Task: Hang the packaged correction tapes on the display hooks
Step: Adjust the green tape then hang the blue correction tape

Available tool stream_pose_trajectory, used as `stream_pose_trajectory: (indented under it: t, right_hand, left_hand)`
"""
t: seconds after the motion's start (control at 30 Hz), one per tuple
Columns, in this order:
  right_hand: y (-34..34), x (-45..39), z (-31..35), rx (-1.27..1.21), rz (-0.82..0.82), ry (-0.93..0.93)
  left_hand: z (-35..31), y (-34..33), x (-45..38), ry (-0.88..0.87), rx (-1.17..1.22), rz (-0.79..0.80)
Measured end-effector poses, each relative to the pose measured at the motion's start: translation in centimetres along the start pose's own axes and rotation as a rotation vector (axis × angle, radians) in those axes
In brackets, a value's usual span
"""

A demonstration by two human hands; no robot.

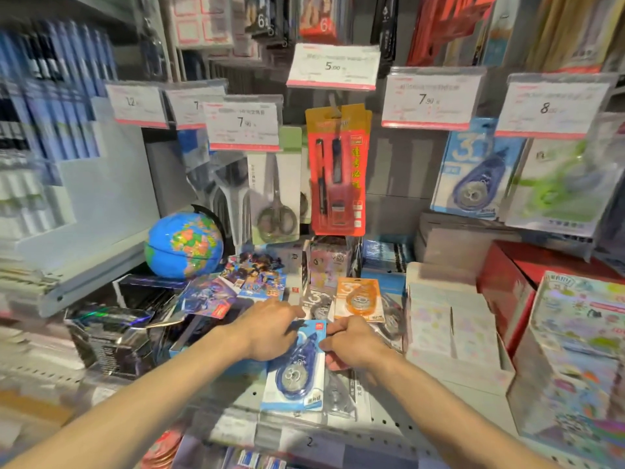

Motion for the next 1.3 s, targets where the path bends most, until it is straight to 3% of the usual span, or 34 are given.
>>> stream_pose_trajectory:
  t: [0.37, 0.6, 0.77, 0.97, 1.17, 1.3]
  right_hand:
    - [5.1, 1.5, 4.3, -0.176, -0.081, 0.160]
    - [11.8, 4.6, 7.5, -0.137, -0.141, 0.359]
    - [17.3, 7.4, 8.9, -0.109, -0.218, 0.503]
    - [23.9, 11.0, 9.0, -0.064, -0.320, 0.657]
    - [25.5, 15.2, 8.5, 0.123, -0.178, 0.789]
    - [25.9, 15.3, 8.1, 0.284, -0.229, 0.810]
  left_hand:
    - [0.3, 4.4, 0.4, 0.098, 0.473, -0.366]
    - [-2.2, 8.4, -1.3, 0.079, 1.091, -0.389]
    - [-6.8, 12.1, -2.4, -0.023, 1.296, -0.383]
    - [-12.4, 16.5, -3.9, -0.063, 1.305, -0.518]
    - [-16.4, 20.4, -4.2, -0.011, 1.286, -0.651]
    - [-17.8, 22.0, -4.0, -0.019, 1.247, -0.662]
Point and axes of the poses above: each hand's wrist, its own x-axis away from the middle knuckle, its own y-axis out of the back of the hand, z = x × y, the point moved 7 cm from there along -x, towards the middle knuckle, and after that the axes turned 11 degrees about -x, right-handed, at the moved point
